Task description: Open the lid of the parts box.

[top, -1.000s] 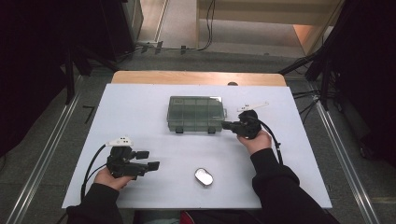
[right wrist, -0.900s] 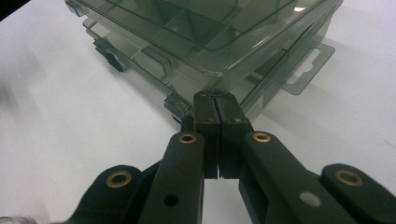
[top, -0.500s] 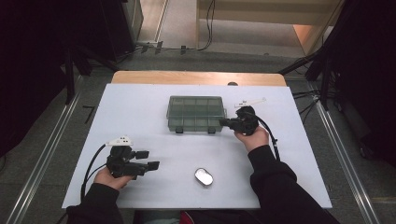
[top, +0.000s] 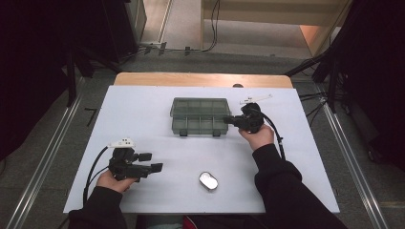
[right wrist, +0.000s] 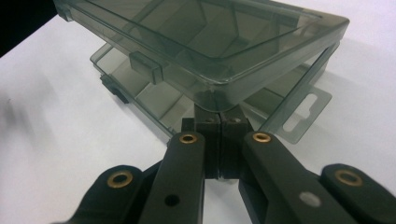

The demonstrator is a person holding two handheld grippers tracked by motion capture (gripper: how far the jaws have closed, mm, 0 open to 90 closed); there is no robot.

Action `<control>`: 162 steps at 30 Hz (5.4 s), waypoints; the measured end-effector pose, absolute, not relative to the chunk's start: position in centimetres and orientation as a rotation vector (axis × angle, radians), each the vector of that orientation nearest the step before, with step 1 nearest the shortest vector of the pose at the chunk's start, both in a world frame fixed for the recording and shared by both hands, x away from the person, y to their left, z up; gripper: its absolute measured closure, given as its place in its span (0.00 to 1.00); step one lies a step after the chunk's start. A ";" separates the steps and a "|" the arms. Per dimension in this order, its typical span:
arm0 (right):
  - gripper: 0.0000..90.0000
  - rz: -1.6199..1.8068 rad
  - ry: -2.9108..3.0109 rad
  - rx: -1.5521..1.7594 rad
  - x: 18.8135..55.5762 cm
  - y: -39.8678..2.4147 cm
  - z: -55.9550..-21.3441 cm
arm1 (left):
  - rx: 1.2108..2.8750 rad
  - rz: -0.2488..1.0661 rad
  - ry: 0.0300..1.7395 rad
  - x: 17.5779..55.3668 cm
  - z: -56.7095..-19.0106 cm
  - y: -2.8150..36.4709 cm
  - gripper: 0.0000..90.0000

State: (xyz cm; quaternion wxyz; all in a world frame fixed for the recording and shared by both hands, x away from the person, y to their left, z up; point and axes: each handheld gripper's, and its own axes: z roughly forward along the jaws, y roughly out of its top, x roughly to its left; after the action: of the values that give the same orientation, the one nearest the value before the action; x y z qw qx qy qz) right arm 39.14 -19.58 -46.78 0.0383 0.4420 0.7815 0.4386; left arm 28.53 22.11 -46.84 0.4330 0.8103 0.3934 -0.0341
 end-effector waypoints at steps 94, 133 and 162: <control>0.97 1.429 2.354 1.405 41.5 -19.5 -44.7 | 2.013 0.065 1.052 42.1 -44.0 18.2 0.30; 0.97 1.431 2.346 1.403 41.4 -19.5 -44.6 | 2.015 0.164 1.051 45.8 -44.2 15.9 0.81; 0.52 1.299 2.245 1.347 42.4 -19.9 -46.4 | 2.007 0.152 1.040 45.7 -44.0 16.2 0.78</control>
State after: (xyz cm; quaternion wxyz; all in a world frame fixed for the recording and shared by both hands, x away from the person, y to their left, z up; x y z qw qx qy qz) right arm 42.38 -19.88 -46.36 0.1094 0.4583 0.7635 0.4417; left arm 45.74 16.17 -43.99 0.4243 0.8022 0.4158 0.0606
